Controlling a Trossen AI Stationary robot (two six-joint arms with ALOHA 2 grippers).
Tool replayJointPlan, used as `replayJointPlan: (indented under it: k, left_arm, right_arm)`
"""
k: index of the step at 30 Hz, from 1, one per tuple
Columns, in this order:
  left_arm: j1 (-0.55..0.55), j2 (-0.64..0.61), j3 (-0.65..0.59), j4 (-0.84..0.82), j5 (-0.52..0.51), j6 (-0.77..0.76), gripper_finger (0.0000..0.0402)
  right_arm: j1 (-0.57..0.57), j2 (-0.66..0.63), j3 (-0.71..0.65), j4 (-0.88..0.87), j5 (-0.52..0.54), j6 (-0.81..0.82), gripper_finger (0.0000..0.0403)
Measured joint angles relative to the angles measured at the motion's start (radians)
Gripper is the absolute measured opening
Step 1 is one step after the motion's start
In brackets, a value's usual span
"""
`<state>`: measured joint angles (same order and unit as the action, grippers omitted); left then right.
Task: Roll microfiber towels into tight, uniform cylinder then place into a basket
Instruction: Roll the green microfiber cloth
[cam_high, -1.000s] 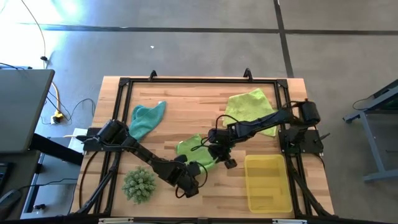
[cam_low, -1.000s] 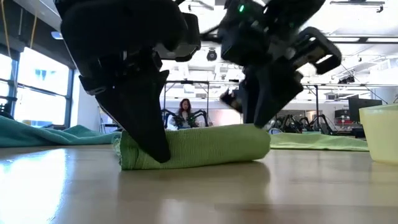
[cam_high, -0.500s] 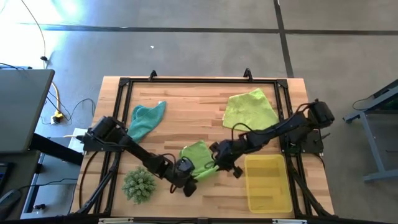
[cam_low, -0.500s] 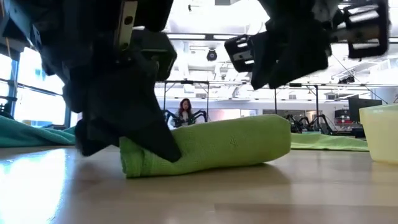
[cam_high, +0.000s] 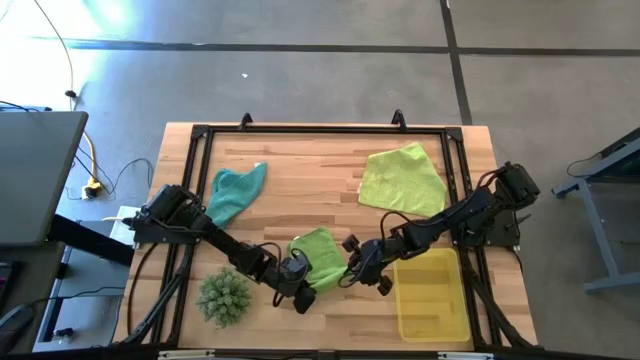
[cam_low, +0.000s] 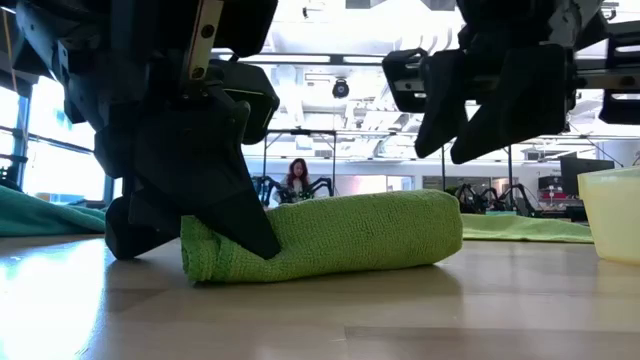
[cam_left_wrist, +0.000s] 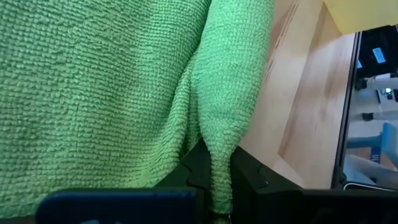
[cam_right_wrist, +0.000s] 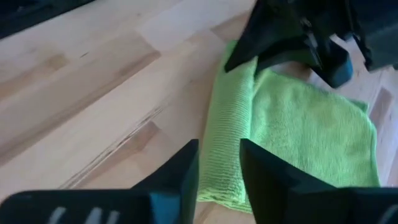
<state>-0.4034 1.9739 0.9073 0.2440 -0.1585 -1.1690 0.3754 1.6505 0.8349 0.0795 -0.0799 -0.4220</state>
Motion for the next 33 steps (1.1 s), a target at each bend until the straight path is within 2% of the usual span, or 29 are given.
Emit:
replayJointPlan:
  k: [4, 7, 14, 19, 33]
  left_arm:
    - [0.011, 0.0, 0.0, 0.001, 0.01, -0.005, 0.0017]
    - [0.017, 0.0, 0.0, 0.001, 0.013, -0.006, 0.0017]
    - [0.017, 0.0, 0.0, 0.002, 0.011, -0.006, 0.0017]
    - [0.017, 0.0, 0.0, 0.005, 0.008, -0.006, 0.0021]
    - [0.018, -0.024, -0.002, 0.011, -0.005, 0.02, 0.0074]
  right_arm:
    - [0.001, 0.019, 0.0, 0.014, -0.008, 0.022, 0.0149]
    - [0.001, 0.06, 0.0, 0.029, -0.029, 0.022, 0.0161]
    - [-0.016, 0.137, 0.0, 0.076, -0.003, 0.021, 0.0149]
    - [-0.039, 0.146, 0.0, 0.074, 0.017, 0.022, 0.0144]
    - [-0.055, 0.158, 0.002, 0.023, 0.011, 0.138, 0.0144]
